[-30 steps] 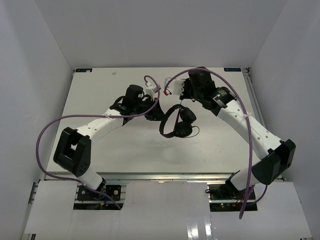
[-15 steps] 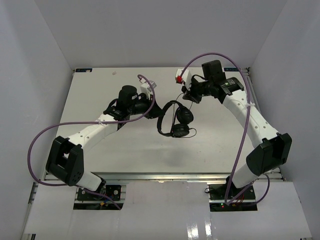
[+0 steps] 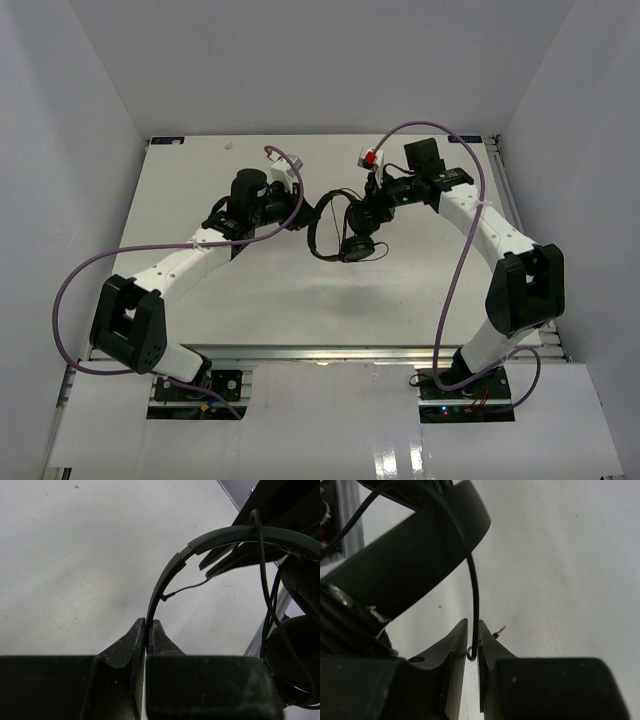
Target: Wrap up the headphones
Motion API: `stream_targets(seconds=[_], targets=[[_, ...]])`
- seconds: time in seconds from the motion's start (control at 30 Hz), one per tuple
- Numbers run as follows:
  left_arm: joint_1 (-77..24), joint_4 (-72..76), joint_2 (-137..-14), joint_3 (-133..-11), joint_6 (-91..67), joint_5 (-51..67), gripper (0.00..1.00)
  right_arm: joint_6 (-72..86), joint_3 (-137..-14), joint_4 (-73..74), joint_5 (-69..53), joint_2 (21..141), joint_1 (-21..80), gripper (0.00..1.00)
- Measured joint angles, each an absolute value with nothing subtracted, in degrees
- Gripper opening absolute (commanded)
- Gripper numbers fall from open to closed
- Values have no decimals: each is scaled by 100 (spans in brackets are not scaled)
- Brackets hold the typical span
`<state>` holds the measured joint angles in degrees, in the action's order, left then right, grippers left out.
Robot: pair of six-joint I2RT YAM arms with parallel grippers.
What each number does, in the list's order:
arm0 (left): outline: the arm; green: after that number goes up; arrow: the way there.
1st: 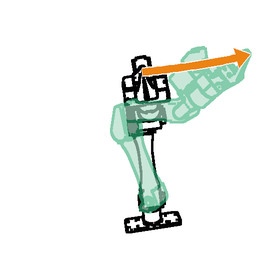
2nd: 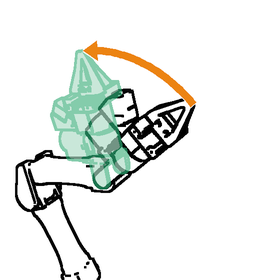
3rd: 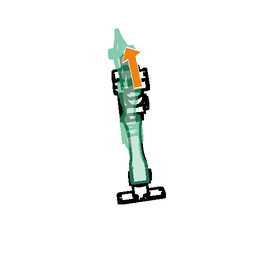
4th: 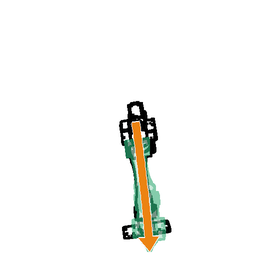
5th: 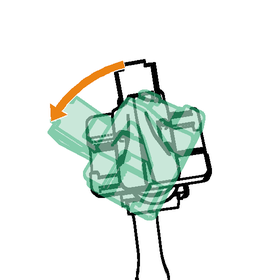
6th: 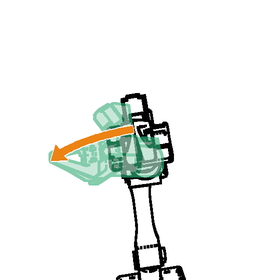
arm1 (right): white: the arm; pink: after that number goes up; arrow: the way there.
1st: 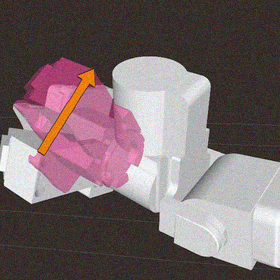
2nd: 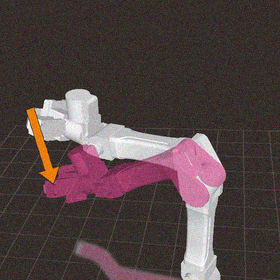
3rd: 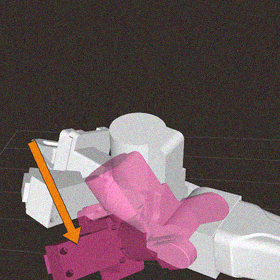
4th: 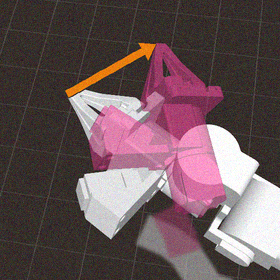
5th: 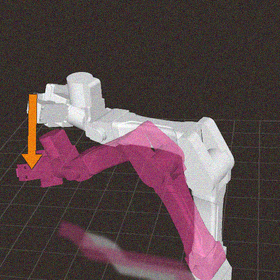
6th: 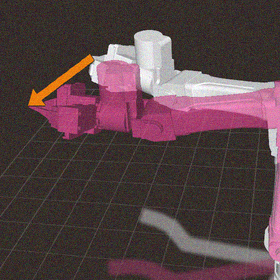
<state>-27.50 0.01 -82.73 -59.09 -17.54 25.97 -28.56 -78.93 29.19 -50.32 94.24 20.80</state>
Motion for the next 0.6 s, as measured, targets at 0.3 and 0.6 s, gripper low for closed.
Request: stream_targets(seconds=[0.3, 0.6], targets=[[-2599, -396, -8156, -5999, -1498, 2127, 0, -1688, -7266, 1218, -5930, 9542, 1949, 8], [-2435, -652, -8238, -6098, -1452, 2028, 0, -1070, -6841, 138, -6325, 9622, 1647, 8]])
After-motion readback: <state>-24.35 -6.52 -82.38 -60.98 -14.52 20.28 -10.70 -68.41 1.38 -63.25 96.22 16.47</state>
